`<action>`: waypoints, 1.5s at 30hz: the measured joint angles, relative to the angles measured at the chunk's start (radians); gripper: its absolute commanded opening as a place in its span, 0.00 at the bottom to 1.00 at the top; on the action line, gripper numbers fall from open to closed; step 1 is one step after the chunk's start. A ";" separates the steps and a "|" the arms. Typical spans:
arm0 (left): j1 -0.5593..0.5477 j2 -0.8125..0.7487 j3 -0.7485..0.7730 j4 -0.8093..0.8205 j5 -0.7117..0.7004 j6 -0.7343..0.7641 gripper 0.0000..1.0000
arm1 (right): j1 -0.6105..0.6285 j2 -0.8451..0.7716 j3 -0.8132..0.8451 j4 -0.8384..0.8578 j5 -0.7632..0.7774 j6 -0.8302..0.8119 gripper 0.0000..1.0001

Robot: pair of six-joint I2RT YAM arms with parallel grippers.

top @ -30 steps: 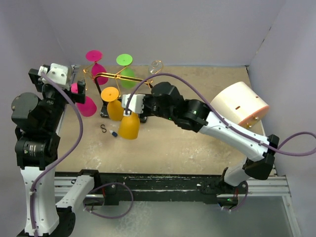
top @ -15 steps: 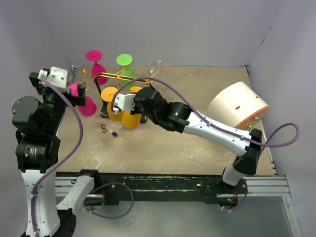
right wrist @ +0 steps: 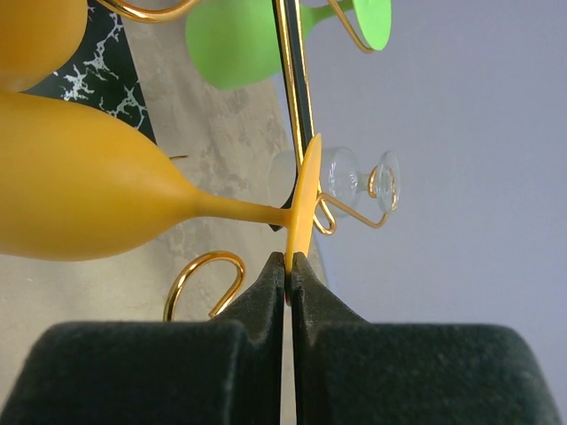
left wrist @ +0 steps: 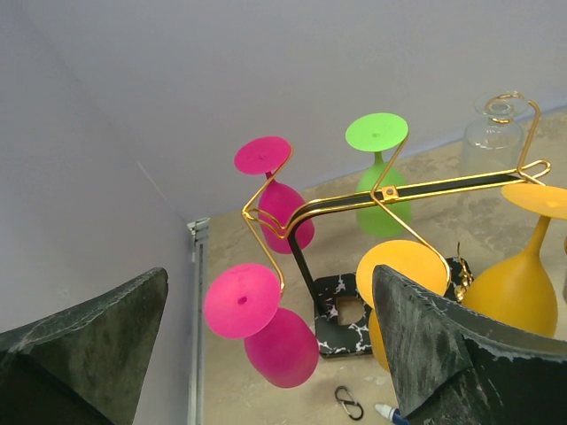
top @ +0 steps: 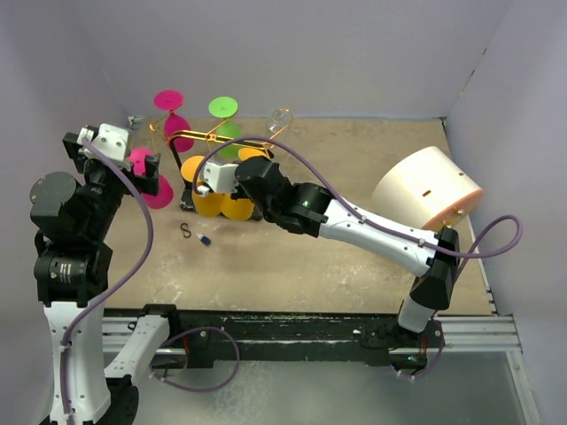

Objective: Place the wine glass upside down on the wine glass rack

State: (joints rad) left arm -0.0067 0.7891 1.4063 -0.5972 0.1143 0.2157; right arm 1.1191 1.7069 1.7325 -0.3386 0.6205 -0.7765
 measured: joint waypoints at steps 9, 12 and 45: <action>0.006 -0.003 -0.025 -0.001 0.026 -0.015 0.99 | 0.000 0.020 0.003 0.000 0.026 -0.002 0.00; 0.006 -0.003 -0.026 -0.002 0.033 -0.016 0.99 | 0.000 0.020 0.003 0.003 0.036 -0.014 0.00; 0.018 0.005 -0.026 0.005 0.069 -0.023 0.99 | -0.001 0.018 -0.056 0.029 0.095 -0.116 0.00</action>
State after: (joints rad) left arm 0.0113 0.7944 1.3800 -0.5926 0.1837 0.1928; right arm 1.1183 1.7248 1.6768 -0.3096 0.7158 -0.8921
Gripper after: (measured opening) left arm 0.990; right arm 0.011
